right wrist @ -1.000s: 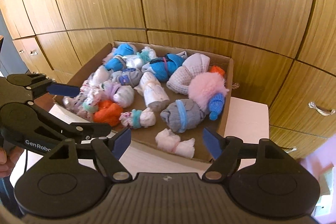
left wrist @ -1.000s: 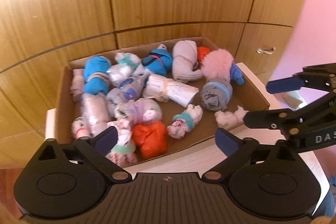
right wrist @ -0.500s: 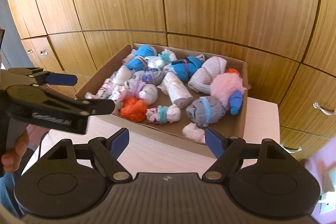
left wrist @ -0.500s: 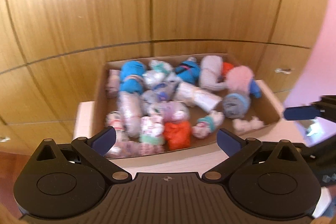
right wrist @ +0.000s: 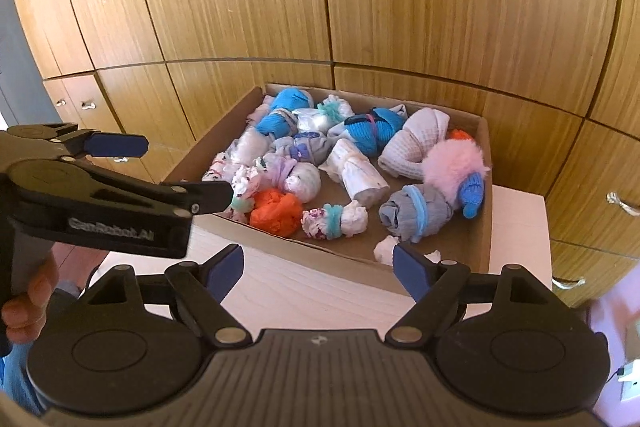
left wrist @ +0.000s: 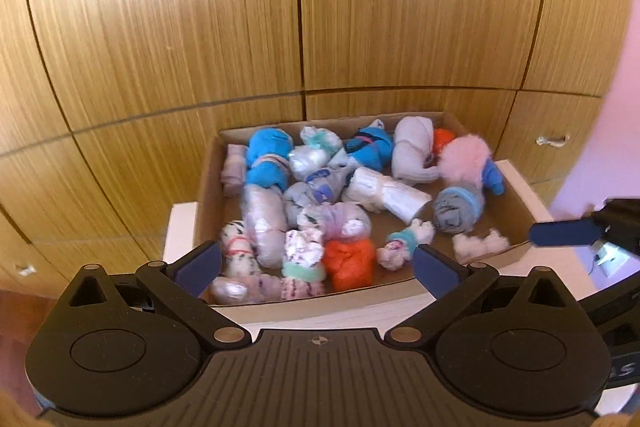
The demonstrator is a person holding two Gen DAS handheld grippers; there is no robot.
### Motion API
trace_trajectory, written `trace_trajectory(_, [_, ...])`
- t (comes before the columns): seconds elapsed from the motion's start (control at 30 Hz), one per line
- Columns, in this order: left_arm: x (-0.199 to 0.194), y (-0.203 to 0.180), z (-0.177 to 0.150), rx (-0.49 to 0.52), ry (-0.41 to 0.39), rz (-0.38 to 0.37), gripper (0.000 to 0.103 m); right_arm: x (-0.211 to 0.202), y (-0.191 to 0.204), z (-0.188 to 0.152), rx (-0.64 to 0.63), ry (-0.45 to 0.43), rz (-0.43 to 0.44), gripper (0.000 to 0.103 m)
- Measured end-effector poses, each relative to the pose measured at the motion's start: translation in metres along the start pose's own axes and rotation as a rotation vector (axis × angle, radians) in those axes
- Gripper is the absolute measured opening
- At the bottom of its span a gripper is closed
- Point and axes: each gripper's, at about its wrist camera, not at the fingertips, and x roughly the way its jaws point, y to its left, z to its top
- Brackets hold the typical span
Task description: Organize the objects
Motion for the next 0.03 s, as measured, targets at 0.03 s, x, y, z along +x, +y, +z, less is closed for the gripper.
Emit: trace_trajectory(0.03, [-0.0005,-0.0019,-0.0004,0.013,-0.008,0.014,0.102,0.0004,-0.0003,-0.0003,0.003,0.000,-0.001,0.080])
